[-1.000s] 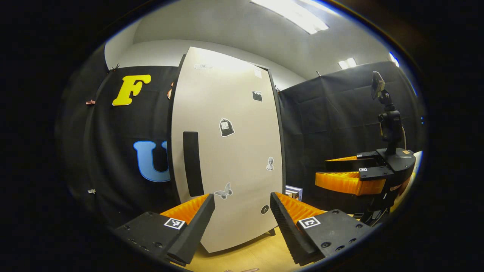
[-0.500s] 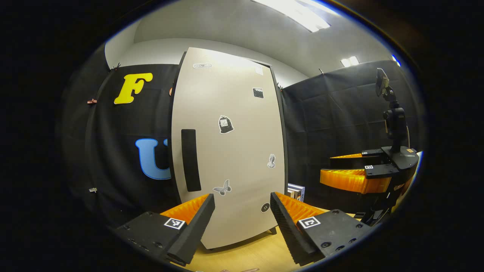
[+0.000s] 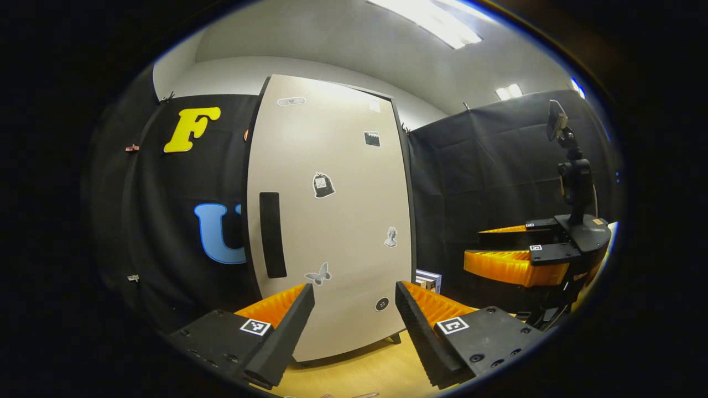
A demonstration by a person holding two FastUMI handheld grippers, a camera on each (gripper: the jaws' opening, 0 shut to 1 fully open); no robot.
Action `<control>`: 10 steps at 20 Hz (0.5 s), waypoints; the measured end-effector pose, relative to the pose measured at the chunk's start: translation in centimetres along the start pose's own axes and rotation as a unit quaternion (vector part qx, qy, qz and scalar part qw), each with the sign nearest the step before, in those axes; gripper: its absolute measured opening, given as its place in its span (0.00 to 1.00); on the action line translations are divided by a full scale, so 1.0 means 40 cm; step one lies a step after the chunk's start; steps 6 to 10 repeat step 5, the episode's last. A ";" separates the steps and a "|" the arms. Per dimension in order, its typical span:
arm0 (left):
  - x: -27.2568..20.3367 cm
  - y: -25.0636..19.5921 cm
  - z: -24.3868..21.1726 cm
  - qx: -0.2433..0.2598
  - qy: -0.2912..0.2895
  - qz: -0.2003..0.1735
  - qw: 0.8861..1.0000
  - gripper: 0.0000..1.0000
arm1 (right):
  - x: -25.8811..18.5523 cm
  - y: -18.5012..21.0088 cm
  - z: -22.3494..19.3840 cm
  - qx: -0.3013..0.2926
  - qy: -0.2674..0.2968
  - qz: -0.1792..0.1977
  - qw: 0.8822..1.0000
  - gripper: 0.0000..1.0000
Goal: Open the cabinet door with the right hand, grasp the bottle in the cabinet with the left hand and place it on the coaster, then close the cabinet door with the right hand.
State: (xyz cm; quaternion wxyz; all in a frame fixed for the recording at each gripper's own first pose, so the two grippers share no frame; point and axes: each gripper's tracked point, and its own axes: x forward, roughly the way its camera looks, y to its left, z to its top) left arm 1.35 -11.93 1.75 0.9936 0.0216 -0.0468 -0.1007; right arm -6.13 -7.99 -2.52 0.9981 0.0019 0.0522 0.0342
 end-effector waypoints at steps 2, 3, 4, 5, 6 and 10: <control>-0.003 0.003 -0.001 0.003 0.001 0.001 1.000 0.93 | -0.001 0.000 0.004 -0.002 -0.003 0.000 1.000 0.98; -0.004 0.002 -0.002 0.005 0.002 0.002 1.000 0.93 | -0.001 0.000 0.006 -0.002 -0.004 -0.001 1.000 0.98; -0.007 0.001 0.000 0.006 0.002 0.002 1.000 0.93 | -0.003 0.001 0.006 -0.002 -0.004 0.001 1.000 0.98; -0.009 0.000 0.001 0.006 0.002 0.004 1.000 0.93 | -0.004 0.004 0.006 -0.001 -0.003 0.004 1.000 0.98; -0.009 0.000 0.001 0.006 0.002 0.004 1.000 0.93 | -0.004 0.004 0.006 -0.001 -0.003 0.004 1.000 0.98; -0.009 0.000 0.001 0.006 0.002 0.004 1.000 0.93 | -0.004 0.004 0.006 -0.001 -0.003 0.004 1.000 0.98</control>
